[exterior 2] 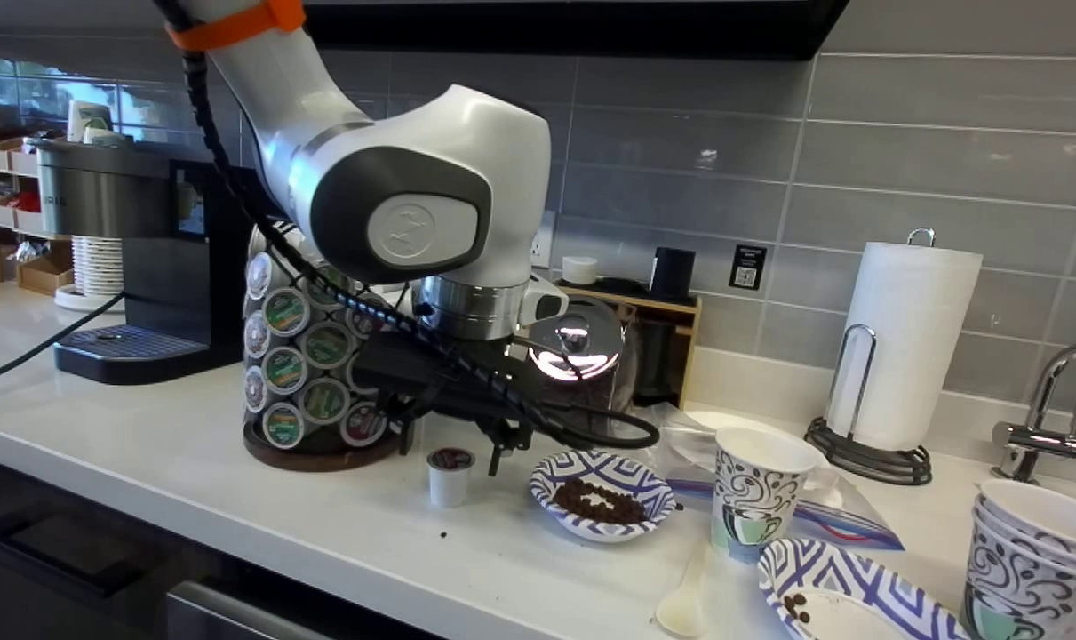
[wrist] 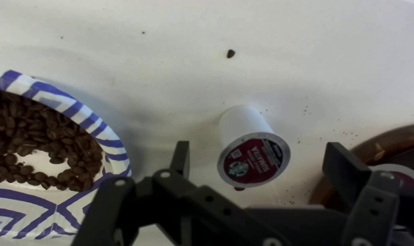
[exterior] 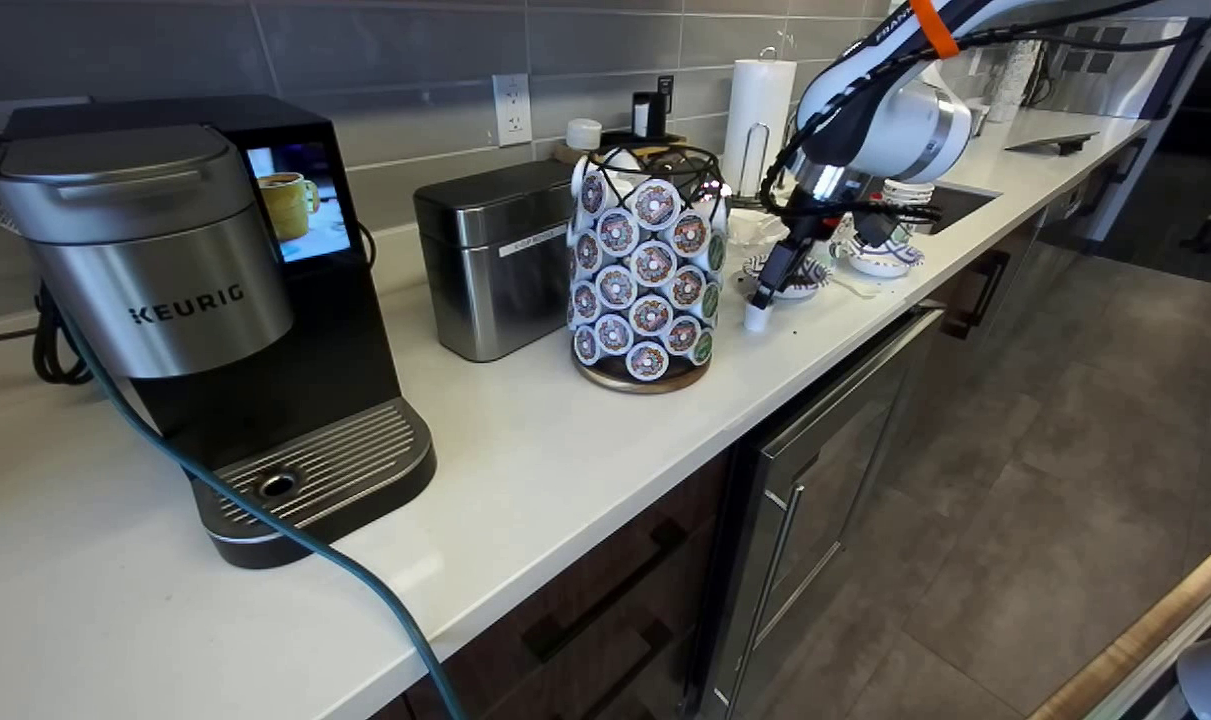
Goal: Put the white object on the rack
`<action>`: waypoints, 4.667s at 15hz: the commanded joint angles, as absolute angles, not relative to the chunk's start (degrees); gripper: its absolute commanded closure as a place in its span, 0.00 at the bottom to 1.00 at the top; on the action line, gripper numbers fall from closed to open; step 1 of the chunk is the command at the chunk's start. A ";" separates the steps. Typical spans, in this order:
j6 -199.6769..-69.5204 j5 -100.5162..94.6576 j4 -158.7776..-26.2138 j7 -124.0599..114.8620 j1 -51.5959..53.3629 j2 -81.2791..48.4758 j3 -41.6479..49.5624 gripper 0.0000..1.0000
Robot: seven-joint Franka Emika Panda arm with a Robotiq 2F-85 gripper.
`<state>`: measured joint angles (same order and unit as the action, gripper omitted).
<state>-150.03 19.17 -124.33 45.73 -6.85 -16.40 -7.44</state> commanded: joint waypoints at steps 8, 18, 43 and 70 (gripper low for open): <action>-150.08 20.77 -122.17 47.54 -8.57 -19.04 -8.94 0.58; -141.08 21.01 -122.48 43.45 -9.08 -15.78 -7.81 0.72; -103.20 60.93 -123.82 54.64 -9.23 -3.03 4.63 0.72; -98.65 76.00 -122.57 66.48 -8.64 -5.96 5.61 0.72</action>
<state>-99.92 72.43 -122.98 65.35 -9.14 -4.48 4.92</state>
